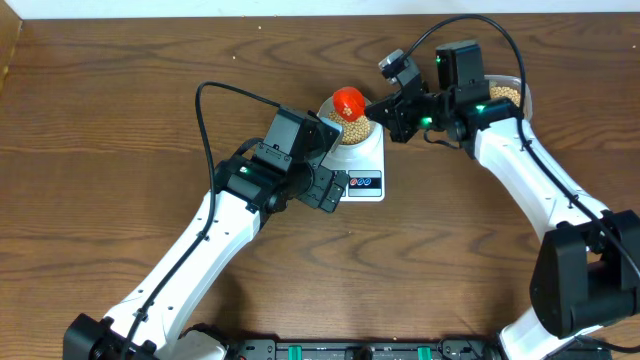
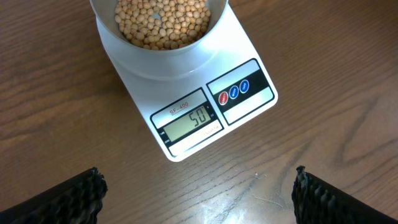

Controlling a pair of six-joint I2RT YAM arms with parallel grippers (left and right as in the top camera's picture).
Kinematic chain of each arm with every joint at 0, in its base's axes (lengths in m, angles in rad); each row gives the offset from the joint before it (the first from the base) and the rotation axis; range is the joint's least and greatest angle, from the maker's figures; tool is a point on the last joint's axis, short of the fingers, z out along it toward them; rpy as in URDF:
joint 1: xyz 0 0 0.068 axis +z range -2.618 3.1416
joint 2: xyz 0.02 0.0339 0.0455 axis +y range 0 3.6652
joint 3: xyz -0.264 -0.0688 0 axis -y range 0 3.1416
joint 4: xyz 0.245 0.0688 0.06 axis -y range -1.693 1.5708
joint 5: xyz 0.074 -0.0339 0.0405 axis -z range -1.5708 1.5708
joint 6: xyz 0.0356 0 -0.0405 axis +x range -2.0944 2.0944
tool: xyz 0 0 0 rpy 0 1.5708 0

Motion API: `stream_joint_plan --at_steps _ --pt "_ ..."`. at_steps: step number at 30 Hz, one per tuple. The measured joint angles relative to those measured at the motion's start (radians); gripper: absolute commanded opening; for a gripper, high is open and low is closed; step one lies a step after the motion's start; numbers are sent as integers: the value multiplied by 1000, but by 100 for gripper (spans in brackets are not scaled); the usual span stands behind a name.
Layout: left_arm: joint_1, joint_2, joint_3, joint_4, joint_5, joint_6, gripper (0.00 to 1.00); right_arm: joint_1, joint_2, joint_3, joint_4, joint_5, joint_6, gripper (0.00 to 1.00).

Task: Scoop item into bowl and weigh 50g on scale
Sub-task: 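Move the red scoop with the right gripper back to the tub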

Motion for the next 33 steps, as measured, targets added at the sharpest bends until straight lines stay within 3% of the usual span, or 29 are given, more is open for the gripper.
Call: stream_joint_plan --at_steps 13,22,27,33 --pt "0 0 0 0 0 0 98 -192 -90 0 -79 -211 35 1" --pt "0 0 0 0 0 0 98 -483 -140 0 -159 -269 42 1" --pt "0 0 0 0 0 0 98 -599 -142 0 -206 -165 43 1" --pt "0 0 0 0 0 0 98 -572 -142 0 -268 141 43 1"
